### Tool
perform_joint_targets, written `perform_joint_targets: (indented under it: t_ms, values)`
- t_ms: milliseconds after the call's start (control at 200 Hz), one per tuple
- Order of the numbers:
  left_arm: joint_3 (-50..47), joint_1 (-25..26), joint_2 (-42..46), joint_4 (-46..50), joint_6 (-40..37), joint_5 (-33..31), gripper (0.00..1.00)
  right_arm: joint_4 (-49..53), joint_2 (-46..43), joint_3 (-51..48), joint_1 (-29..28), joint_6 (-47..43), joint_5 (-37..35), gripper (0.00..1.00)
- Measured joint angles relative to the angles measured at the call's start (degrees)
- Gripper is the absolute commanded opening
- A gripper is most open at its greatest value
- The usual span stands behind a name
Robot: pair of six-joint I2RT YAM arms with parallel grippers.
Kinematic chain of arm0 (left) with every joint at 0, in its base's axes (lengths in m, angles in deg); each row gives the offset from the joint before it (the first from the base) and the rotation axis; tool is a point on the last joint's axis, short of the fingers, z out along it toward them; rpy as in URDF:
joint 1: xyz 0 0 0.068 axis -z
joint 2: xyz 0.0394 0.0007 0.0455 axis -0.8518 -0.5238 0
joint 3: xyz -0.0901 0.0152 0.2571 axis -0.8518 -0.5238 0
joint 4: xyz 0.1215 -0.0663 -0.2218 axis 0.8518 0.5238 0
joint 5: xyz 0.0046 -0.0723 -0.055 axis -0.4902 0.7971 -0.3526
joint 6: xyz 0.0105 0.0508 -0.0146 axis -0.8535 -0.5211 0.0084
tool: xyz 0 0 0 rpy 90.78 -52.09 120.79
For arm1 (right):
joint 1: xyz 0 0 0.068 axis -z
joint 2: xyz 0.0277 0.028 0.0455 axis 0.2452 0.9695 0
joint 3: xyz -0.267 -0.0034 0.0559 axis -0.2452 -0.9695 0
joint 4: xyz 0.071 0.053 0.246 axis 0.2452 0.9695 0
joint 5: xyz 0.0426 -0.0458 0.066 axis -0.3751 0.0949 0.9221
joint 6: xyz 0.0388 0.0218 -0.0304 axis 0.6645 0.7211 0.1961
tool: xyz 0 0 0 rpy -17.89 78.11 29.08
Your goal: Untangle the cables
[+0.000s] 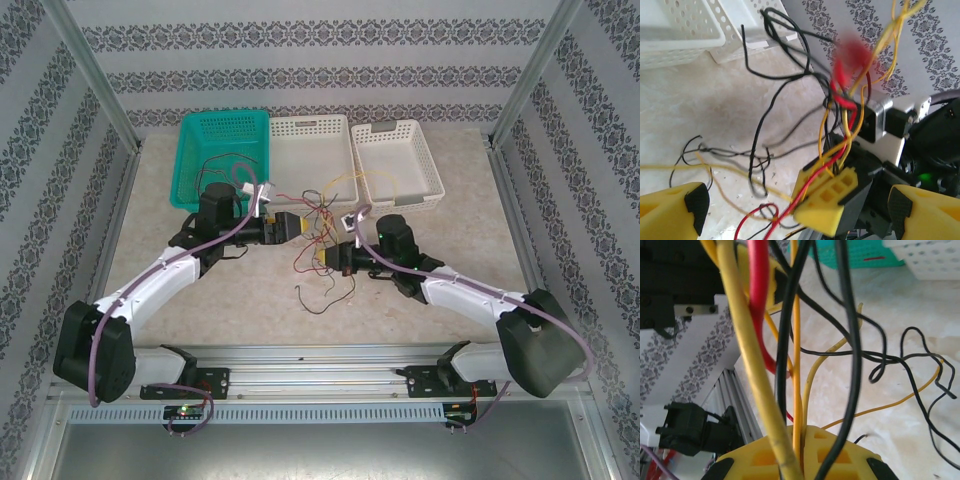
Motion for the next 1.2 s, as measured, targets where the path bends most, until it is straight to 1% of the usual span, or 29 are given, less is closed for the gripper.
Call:
perform_joint_targets:
  t_ms: [155, 265, 405, 550, 659, 794, 964, 1199]
  values:
    - [-0.5, 0.0, 1.3, -0.1, -0.3, -0.3, 0.92, 1.2, -5.7, -0.8, 3.8, 1.6, 0.0, 0.00]
    - [-0.8, 0.0, 1.3, -0.6, -0.3, -0.3, 0.92, 1.3, -7.0, -0.7, 4.3, 2.8, 1.1, 0.00]
    - [-1.8, 0.0, 1.0, -2.8, 0.6, 0.0, 0.91, 1.6, -6.1, -0.7, 3.0, 4.1, 2.6, 0.00]
    - [-2.7, 0.2, -0.7, -5.9, 2.6, 0.4, 0.90, 1.5, -3.0, -0.3, 0.1, 4.8, 3.2, 0.00]
    - [-3.0, 1.2, -2.6, -7.2, 3.4, 0.6, 0.88, 0.7, -0.1, 0.6, -1.9, 5.9, 3.8, 0.00]
    - [-3.0, 2.7, -4.5, -7.6, 3.8, 1.0, 0.85, 0.0, 1.7, 2.0, -3.0, 6.1, 4.4, 0.00]
    - [-3.0, 3.1, -4.7, -7.6, 3.8, 1.2, 0.81, -1.5, 2.2, 2.5, -3.1, 7.1, 5.3, 0.00]
    - [-3.0, 3.1, -4.7, -7.2, 3.3, 1.0, 0.68, -0.5, 1.4, 2.6, -2.9, 6.6, 5.8, 0.00]
